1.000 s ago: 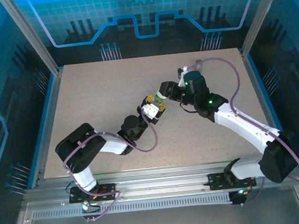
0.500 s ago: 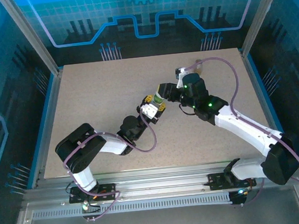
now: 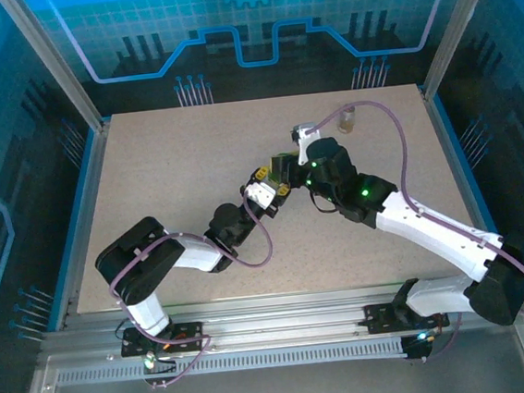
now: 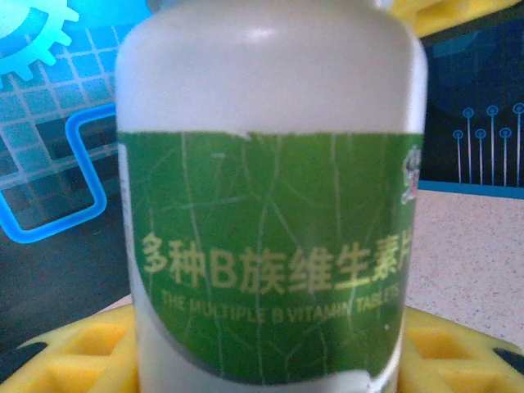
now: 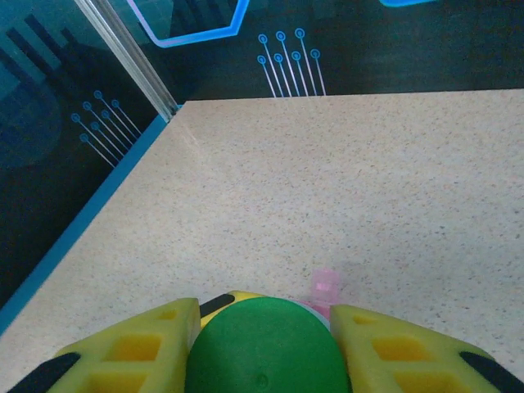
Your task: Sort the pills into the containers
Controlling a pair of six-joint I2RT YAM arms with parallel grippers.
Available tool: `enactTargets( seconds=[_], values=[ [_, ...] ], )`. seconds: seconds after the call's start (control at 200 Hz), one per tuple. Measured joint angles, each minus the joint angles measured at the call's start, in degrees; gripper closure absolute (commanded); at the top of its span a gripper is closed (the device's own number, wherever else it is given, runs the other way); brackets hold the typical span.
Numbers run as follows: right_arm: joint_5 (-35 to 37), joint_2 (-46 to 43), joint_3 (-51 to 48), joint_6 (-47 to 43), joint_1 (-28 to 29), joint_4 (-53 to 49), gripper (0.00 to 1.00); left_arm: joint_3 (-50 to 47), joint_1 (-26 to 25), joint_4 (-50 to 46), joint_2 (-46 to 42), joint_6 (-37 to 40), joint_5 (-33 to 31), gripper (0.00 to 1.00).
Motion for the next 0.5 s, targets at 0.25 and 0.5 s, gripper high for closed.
enactTargets(
  seconds=[0.25, 0.5],
  values=[
    [4.1, 0.3, 3.5, -4.4, 1.4, -5.7, 1.0, 0.9, 0.0, -2.3, -1.0, -0.3, 1.9, 1.0],
    [9.9, 2.4, 6.1, -11.3, 2.2, -10.4, 1.0, 1.4, 0.0, -7.2, -1.4, -0.3, 2.8, 1.0]
  ],
)
